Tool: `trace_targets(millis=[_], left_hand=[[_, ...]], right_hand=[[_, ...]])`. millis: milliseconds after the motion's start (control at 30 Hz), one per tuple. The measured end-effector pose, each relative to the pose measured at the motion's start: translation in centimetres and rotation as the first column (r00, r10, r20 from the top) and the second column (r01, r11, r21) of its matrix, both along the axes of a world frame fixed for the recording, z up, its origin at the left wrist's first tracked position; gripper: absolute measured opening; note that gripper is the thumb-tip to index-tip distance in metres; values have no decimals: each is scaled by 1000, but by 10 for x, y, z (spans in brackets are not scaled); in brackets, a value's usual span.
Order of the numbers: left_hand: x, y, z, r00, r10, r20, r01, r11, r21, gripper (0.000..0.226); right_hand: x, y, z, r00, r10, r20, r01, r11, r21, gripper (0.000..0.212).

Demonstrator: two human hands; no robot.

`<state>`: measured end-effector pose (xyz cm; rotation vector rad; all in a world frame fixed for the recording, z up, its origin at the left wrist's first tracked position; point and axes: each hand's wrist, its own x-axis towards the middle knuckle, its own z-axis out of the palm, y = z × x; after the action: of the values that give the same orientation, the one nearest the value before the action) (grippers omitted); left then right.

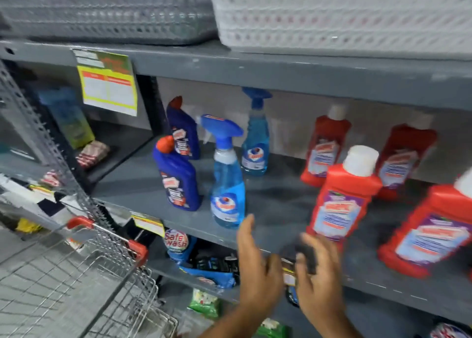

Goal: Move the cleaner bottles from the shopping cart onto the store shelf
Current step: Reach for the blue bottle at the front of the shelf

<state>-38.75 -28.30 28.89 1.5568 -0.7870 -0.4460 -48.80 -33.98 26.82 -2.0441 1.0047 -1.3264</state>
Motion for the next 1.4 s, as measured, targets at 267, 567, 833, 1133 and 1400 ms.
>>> trace_targets(millis=[267,567,833,1133,1400], left_hand=[[133,-4,-5,990,-116,-79,128,977,168,84],[145,7,-17,949,-312,-49,315,922,227,84],[173,46,-15,994,-58,-88,58,998,-6,75],[276,32,-4,990,-86,-113,95,992,85,78],[340,60,3,1000,-23,-18,25,990,137,79]], right_hand=[[138,-1,-18,968,116,-223,-26,928,373,66],[145,-3,-12,954,87,-289,44,906,420,61],[156,40,3,980,-165,-109,176,979,105,54],[283,49,21,966,249,-76,-198,890,410,75],[336,67,4,935,313,-166,-191,840,508,93]])
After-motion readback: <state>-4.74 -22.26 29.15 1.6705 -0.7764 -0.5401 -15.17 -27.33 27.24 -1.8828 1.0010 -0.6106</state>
